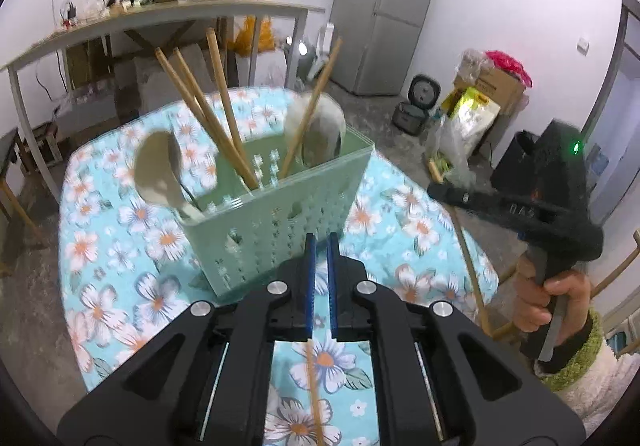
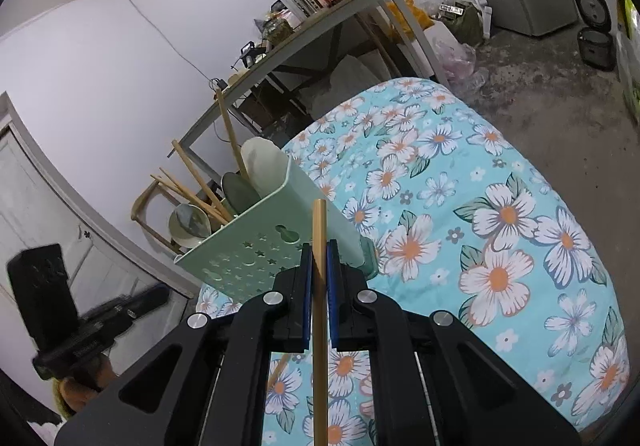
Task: Organize utensils
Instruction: 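Raise both held chopsticks upright over the green holder, then lower the left tool's chopstick into the holder and open it while the right tool holds its chopstick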
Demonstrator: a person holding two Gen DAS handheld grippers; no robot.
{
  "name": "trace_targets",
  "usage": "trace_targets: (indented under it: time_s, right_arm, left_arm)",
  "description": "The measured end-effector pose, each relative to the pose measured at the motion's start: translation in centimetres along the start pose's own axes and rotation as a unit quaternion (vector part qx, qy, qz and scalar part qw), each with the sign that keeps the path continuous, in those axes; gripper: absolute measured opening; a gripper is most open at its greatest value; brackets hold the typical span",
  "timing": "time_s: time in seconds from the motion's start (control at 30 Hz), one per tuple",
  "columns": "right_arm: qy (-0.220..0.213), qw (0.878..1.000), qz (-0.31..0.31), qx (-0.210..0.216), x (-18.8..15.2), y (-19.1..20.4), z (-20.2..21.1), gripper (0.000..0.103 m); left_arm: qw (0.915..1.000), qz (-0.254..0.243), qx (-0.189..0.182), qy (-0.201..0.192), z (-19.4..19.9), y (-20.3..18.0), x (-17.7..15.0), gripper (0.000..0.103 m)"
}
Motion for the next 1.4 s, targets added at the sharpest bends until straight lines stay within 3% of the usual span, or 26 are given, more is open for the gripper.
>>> trace_targets:
  time_s: [0.27,0.37,0.53,0.63,0.73,0.83,1.2,1.33,1.4]
  right_arm:
    - [-0.004,1.000,-0.001,0.010,0.3,0.3,0.4,0.007]
    - [-0.004,1.000,-0.004,0.014,0.4,0.3,0.5,0.007]
    - [-0.004,1.000,-0.009,0.012,0.2,-0.1,0.4,0.007]
    - [0.002,1.000,-0.016,0.011,0.0,-0.6,0.2,0.007]
    - [0.006,1.000,-0.019,0.011,-0.3,-0.9,-0.1,0.007]
    - [0.009,1.000,-0.024,0.011,-0.5,-1.3,-0.4,0.007]
    - [0.017,0.999,-0.038,0.009,-0.8,-2.7,-1.1,0.007]
    - [0.019,0.999,-0.039,0.011,-0.9,-2.7,-1.3,0.007]
    - [0.017,0.999,-0.038,0.012,-0.9,-2.6,-1.2,0.007]
  left_arm:
    - [0.9953,0.009,0.008,-0.096,4.7,0.6,5.2,0.000]
    - [0.9954,0.002,0.003,-0.096,4.7,0.1,5.7,0.000]
    - [0.9995,-0.019,-0.015,-0.018,1.1,-1.3,2.1,0.002]
    - [0.9979,-0.029,-0.019,0.054,-3.0,-2.3,-1.8,0.022]
    - [0.9921,-0.059,0.011,0.111,-7.3,-2.7,-5.5,0.024]
    - [0.9864,-0.069,0.046,0.142,-11.1,-1.8,-7.5,0.025]
    - [0.9828,-0.080,0.081,0.145,-15.8,-1.0,-7.8,0.024]
    - [0.9835,-0.081,0.090,0.135,-15.5,-1.1,-7.6,0.008]
    - [0.9848,-0.079,0.089,0.127,-14.9,-1.1,-7.2,0.006]
Point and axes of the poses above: each gripper's, at about its wrist camera, not at the fingertips, and z roughly against the way its jaws point, y to its left, x to its top, the point moved 6 cm from there along -z, roughly the way its jaws point, and after that the axes turned 5 degrees about x, right-handed, at the moved point
